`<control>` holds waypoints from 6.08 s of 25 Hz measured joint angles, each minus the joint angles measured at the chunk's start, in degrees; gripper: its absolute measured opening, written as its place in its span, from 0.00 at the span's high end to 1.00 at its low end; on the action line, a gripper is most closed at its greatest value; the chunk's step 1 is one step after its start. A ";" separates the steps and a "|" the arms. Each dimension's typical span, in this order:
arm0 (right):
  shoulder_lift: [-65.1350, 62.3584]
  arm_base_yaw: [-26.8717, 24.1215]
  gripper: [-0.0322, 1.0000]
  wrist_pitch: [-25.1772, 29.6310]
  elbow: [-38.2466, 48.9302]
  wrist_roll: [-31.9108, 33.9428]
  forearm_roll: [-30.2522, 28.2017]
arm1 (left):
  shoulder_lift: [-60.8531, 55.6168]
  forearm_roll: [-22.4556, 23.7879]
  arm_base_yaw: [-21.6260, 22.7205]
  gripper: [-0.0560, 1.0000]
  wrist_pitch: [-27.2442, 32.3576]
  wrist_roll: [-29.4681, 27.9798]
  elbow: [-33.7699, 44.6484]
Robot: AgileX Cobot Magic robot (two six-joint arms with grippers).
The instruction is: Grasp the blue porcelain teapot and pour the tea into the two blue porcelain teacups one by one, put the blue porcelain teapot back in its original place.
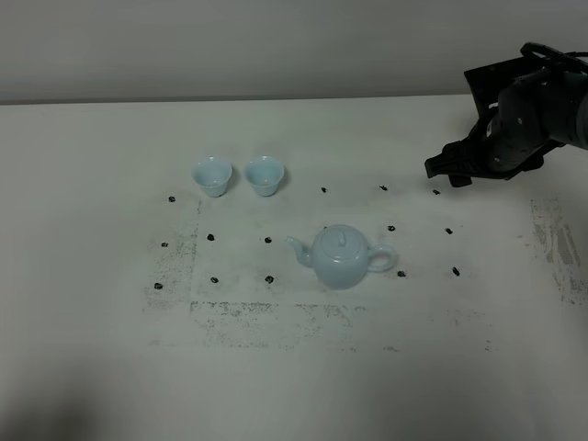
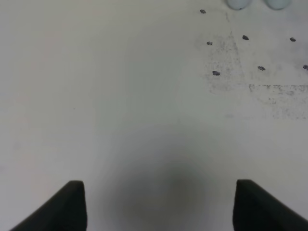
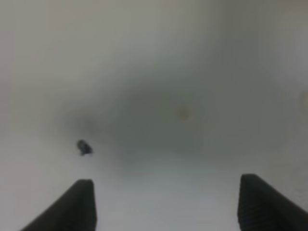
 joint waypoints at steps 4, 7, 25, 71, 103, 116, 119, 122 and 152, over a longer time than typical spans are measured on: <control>0.00 1.44 0.40 -1.28 2.72 0.36 2.59 | 0.00 0.00 0.00 0.37 0.00 0.00 0.00; -0.07 3.08 0.40 0.24 3.73 0.36 4.50 | 0.00 0.00 0.00 0.37 0.00 0.00 0.00; -1.97 8.28 0.40 12.57 4.72 0.09 9.86 | 0.00 0.00 0.00 0.37 0.00 0.00 0.00; -4.54 12.98 0.40 14.99 4.72 2.88 2.59 | 0.00 0.00 0.00 0.37 0.00 -0.05 0.00; -5.81 13.30 0.40 16.21 4.72 -2.97 13.20 | 0.00 0.00 0.00 0.37 0.00 -0.05 0.00; -5.81 13.30 0.40 21.29 4.72 -9.23 21.67 | 0.00 0.00 0.00 0.37 0.00 -0.05 0.00; -5.81 13.30 0.40 22.26 4.72 -11.09 23.84 | 0.00 0.00 0.00 0.37 0.00 -0.05 0.00; -5.81 13.30 0.40 23.19 4.72 -13.33 26.29 | 0.00 0.00 0.00 0.37 0.00 -0.05 0.00; -22.04 13.47 0.40 23.82 14.27 -8.63 28.76 | 0.00 0.00 0.00 0.37 0.00 -0.05 0.00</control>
